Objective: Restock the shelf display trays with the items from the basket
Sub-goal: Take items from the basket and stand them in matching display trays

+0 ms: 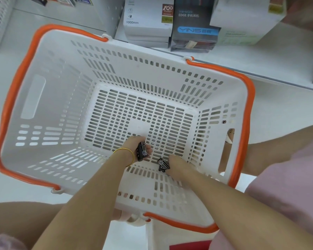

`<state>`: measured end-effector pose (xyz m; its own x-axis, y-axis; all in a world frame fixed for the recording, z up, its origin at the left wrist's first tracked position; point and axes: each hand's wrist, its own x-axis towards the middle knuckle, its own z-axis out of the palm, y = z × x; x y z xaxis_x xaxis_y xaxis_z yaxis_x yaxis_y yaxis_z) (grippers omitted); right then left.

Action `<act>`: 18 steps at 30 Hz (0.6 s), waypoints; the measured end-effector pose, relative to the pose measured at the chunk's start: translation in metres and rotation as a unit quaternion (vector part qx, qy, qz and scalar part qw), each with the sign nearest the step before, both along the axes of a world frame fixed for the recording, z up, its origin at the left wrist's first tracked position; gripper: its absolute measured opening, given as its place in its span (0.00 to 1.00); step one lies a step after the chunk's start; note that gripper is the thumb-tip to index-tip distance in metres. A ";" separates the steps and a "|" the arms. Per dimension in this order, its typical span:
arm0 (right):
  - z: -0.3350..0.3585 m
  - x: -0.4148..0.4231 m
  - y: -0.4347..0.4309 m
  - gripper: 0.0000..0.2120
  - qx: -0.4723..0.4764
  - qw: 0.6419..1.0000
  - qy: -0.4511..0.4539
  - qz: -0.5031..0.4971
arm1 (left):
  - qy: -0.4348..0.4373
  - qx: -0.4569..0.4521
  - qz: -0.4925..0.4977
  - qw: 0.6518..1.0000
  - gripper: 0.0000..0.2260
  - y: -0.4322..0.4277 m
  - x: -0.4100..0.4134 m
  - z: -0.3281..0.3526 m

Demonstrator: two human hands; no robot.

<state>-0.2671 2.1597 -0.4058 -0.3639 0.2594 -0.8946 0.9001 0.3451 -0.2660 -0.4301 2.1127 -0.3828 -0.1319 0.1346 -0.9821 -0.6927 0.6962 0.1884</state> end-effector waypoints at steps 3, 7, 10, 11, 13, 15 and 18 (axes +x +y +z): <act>0.001 -0.005 0.000 0.16 -0.030 1.000 -0.005 -0.003 | -0.009 -0.010 0.047 0.999 0.10 0.002 0.000 0.001; 0.004 -0.006 -0.001 0.14 -0.050 0.999 0.000 -0.018 | -0.023 -0.001 0.108 0.994 0.12 0.002 0.000 0.005; 0.004 -0.005 0.001 0.10 -0.075 0.991 -0.003 -0.109 | -0.020 0.010 0.151 0.988 0.14 0.003 -0.001 0.008; 0.007 -0.006 0.005 0.09 -0.083 0.982 -0.001 -0.170 | -0.016 0.012 0.166 0.986 0.14 0.004 -0.001 0.009; 0.017 -0.012 0.018 0.10 -0.099 0.944 0.027 -0.314 | -0.010 0.020 0.192 0.981 0.14 0.009 -0.001 0.012; 0.037 -0.022 0.034 0.12 -0.088 0.913 0.099 -0.385 | -0.009 0.039 0.210 0.977 0.14 0.016 0.001 0.018; 0.080 -0.045 0.051 0.11 -0.018 0.913 0.208 -0.350 | -0.022 0.103 0.224 0.969 0.18 0.034 0.008 0.035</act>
